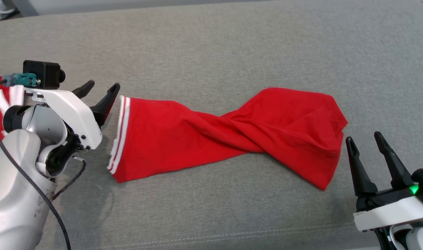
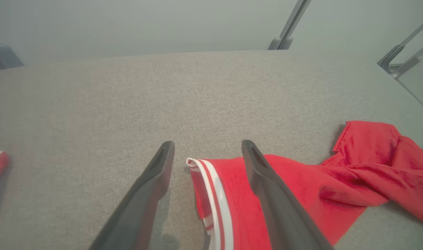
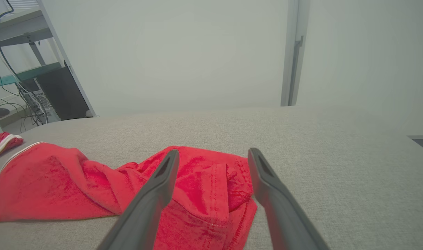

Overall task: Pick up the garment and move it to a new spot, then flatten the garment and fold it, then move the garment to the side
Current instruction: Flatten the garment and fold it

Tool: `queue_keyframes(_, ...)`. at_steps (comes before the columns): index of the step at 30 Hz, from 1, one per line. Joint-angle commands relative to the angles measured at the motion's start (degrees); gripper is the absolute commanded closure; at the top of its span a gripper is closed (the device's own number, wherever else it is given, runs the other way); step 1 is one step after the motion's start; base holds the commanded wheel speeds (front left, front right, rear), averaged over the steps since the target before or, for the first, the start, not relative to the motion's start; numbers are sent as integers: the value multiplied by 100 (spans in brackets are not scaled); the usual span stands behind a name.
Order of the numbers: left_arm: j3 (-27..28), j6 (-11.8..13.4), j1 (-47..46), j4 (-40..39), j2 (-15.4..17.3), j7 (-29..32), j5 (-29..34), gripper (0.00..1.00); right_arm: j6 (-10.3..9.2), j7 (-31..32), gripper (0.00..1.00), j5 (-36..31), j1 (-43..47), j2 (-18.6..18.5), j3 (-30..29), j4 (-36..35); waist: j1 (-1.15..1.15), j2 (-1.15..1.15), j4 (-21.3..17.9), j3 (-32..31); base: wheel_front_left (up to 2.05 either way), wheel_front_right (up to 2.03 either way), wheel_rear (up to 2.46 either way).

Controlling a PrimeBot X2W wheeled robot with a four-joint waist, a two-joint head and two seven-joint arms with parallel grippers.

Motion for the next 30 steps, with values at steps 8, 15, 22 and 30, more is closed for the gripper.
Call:
queue_keyframes(8,245,-140,-1086,1192,377,1328,-689,0,19,-263,0,20,-431,95,310,170,0,0,-622,508,0,0,0)
queue_keyframes(15,268,5,-1354,1840,469,1900,-851,0,19,-310,0,63,-555,163,364,320,0,0,-802,610,0,0,0)
queue_keyframes(22,376,-4,-1404,2066,388,2234,-1173,0,19,-317,0,56,-530,211,260,326,0,0,-807,582,0,0,0)
queue_keyframes(30,506,22,-1420,2020,252,2623,-1554,100,19,-318,0,45,-564,244,233,313,0,0,-770,598,0,0,0)
